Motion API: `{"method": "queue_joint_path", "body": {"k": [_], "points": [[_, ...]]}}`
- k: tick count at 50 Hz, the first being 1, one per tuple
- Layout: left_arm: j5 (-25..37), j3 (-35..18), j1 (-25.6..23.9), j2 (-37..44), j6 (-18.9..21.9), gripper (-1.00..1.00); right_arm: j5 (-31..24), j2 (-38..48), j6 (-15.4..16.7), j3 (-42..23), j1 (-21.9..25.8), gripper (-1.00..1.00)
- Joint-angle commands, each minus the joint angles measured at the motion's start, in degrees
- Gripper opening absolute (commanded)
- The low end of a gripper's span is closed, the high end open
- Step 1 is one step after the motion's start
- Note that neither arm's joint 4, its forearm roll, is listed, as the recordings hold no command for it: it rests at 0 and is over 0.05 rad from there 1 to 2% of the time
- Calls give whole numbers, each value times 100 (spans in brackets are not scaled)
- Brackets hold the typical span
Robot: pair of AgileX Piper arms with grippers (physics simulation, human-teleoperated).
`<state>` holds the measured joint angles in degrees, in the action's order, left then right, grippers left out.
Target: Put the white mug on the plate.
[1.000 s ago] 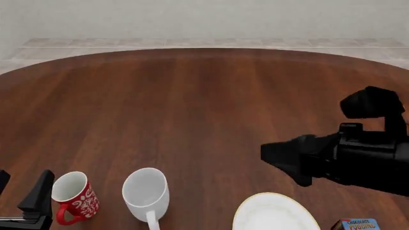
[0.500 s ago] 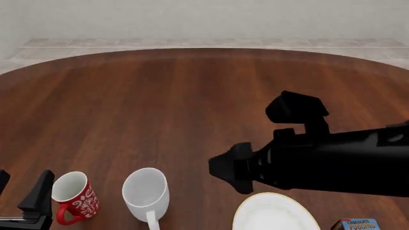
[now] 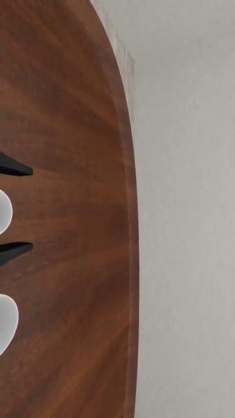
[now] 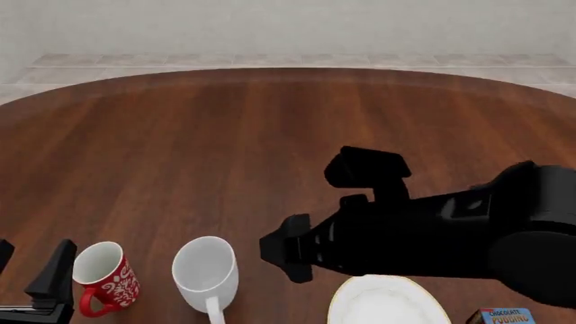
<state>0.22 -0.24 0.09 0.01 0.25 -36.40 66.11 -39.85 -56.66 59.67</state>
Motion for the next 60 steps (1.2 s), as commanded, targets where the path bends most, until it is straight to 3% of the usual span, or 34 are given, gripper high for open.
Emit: {"method": "queue_joint_path", "body": {"k": [1, 60], "points": [[-19, 4, -7, 13, 0, 100, 246, 267, -111, 95, 84, 100], [-20, 1, -9, 13, 3, 100, 769, 1460, -155, -85, 567, 100]]}}
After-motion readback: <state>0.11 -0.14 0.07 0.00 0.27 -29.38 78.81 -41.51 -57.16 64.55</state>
